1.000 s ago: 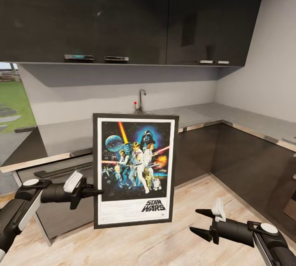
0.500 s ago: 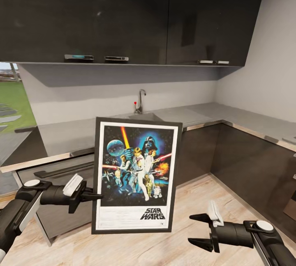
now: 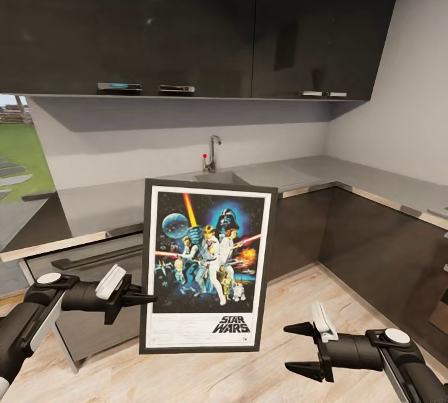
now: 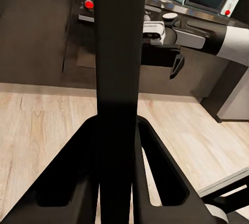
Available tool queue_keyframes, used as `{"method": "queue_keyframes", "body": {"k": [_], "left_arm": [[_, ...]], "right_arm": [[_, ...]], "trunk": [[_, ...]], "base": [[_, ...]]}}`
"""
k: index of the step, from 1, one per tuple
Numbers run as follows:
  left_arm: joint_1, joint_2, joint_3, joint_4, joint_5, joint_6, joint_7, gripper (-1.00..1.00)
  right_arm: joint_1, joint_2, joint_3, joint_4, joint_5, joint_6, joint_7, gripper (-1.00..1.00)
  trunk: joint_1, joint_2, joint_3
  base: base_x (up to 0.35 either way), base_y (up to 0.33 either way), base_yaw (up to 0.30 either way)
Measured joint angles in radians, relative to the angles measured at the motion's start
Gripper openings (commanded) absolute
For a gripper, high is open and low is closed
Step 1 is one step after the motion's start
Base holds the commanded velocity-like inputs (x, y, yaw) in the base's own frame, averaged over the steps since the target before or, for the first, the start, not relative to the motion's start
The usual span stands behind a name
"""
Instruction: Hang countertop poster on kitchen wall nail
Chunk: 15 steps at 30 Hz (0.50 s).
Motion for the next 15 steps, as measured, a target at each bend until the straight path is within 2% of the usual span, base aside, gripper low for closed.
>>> {"method": "queue_keyframes", "body": {"k": [15], "left_arm": [[0.000,-0.002,-0.018,-0.001,-0.005,-0.002,0.000,-1.00]], "right_arm": [[-0.034,0.011,0.000,0.025,-0.002,0.002,-0.003,1.00]], "trunk": [[0.000,0.000,0.000]], "base": [[0.000,0.000,0.000]]}}
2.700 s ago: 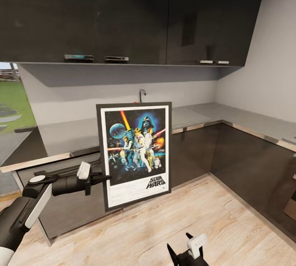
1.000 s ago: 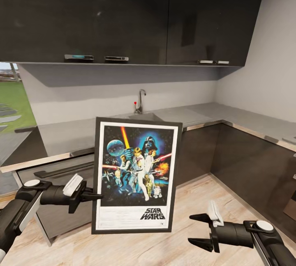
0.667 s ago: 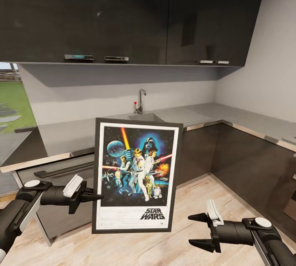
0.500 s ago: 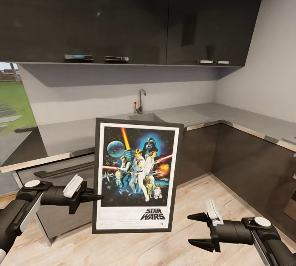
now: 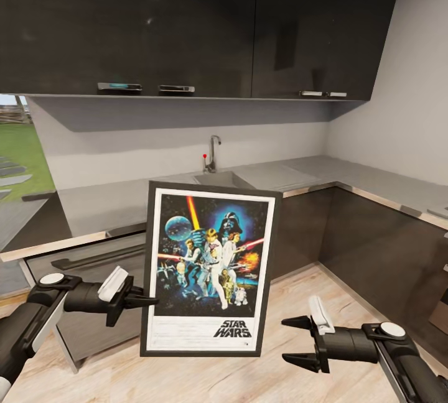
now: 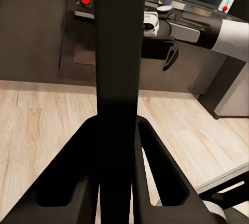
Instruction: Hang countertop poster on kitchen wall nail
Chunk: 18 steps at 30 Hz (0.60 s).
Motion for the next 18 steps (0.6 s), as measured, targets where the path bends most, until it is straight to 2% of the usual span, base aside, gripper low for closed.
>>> {"method": "queue_keyframes", "body": {"k": [11,18], "left_arm": [[0.000,-0.002,-0.030,0.000,0.000,-0.001,0.000,-1.00],[0.000,-0.005,-0.035,0.000,0.000,-0.020,0.000,-1.00]], "right_arm": [[-0.004,0.023,0.003,0.017,-0.001,-0.003,0.000,1.00],[-0.005,0.028,0.037,0.018,-0.001,-0.003,-0.002,1.00]], "trunk": [[0.000,0.000,0.000],[0.000,0.000,0.000]], "base": [[0.000,0.000,0.000],[0.000,0.000,0.000]]}}
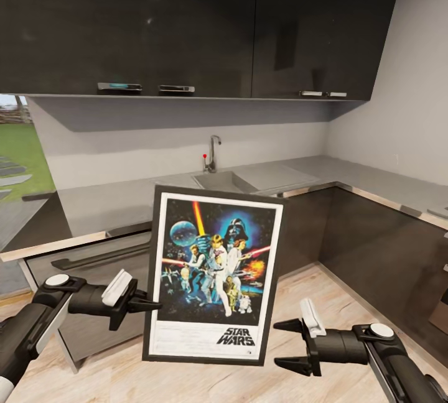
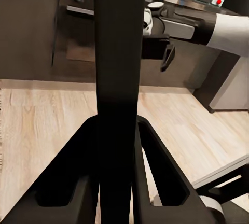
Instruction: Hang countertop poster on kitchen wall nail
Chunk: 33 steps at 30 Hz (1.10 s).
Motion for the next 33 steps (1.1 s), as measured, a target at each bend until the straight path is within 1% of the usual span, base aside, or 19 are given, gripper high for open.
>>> {"method": "queue_keyframes", "body": {"k": [2,5,17,24,33], "left_arm": [[0.000,0.000,0.000,0.001,0.001,-0.020,0.000,-1.00],[0.000,-0.001,-0.001,0.001,0.000,-0.029,0.000,-1.00],[0.000,-0.002,-0.002,0.017,0.001,-0.037,0.000,-1.00],[0.000,-0.004,-0.038,0.018,0.001,-0.037,0.000,-1.00],[0.000,-0.004,-0.047,0.018,0.003,-0.037,0.000,-1.00]], "right_arm": [[0.000,0.000,0.005,0.000,-0.001,0.000,0.000,1.00],[0.000,0.001,0.007,0.000,-0.001,0.000,0.000,1.00],[0.000,0.001,0.010,0.000,-0.004,-0.004,0.001,1.00],[0.000,0.001,0.010,0.000,-0.005,-0.007,0.002,1.00],[0.000,0.001,0.010,0.000,-0.005,-0.008,0.002,1.00]], "trunk": [[0.000,0.000,0.000],[0.000,0.000,0.000],[0.000,0.000,0.000],[0.000,0.000,0.000],[0.000,0.000,0.000]], "base": [[0.000,0.000,0.000],[0.000,0.000,0.000],[0.000,0.000,0.000],[0.000,0.000,0.000],[0.000,0.000,0.000]]}}
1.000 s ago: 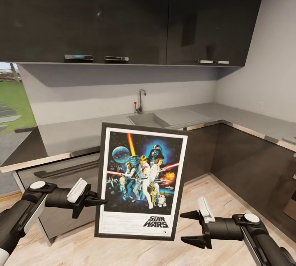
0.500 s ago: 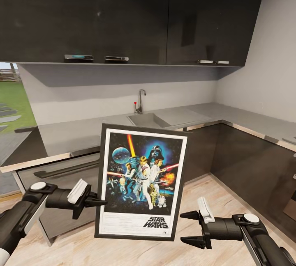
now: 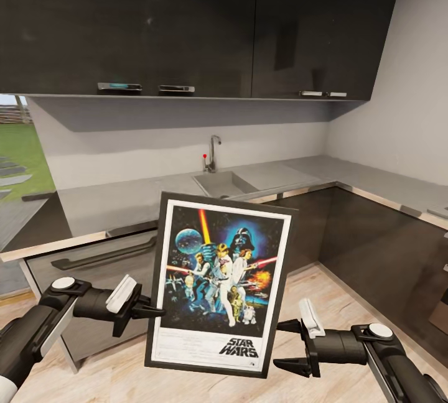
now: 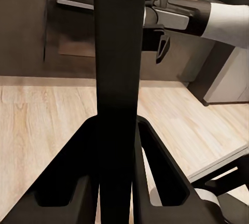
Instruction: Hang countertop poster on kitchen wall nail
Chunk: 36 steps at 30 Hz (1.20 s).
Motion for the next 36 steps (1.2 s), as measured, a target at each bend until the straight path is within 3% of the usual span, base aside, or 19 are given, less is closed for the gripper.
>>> {"method": "queue_keyframes", "body": {"k": [25,36], "left_arm": [[0.000,-0.001,-0.002,-0.004,0.002,0.000,0.000,-1.00],[0.000,-0.022,-0.002,-0.006,0.002,0.000,0.000,-1.00]], "right_arm": [[0.000,0.003,0.006,0.001,-0.003,-0.005,-0.001,1.00],[0.000,0.003,0.006,0.001,-0.003,-0.007,-0.001,1.00]], "trunk": [[0.000,0.000,0.000],[0.000,0.000,0.000]], "base": [[0.000,0.000,0.000],[0.000,0.000,0.000]]}}
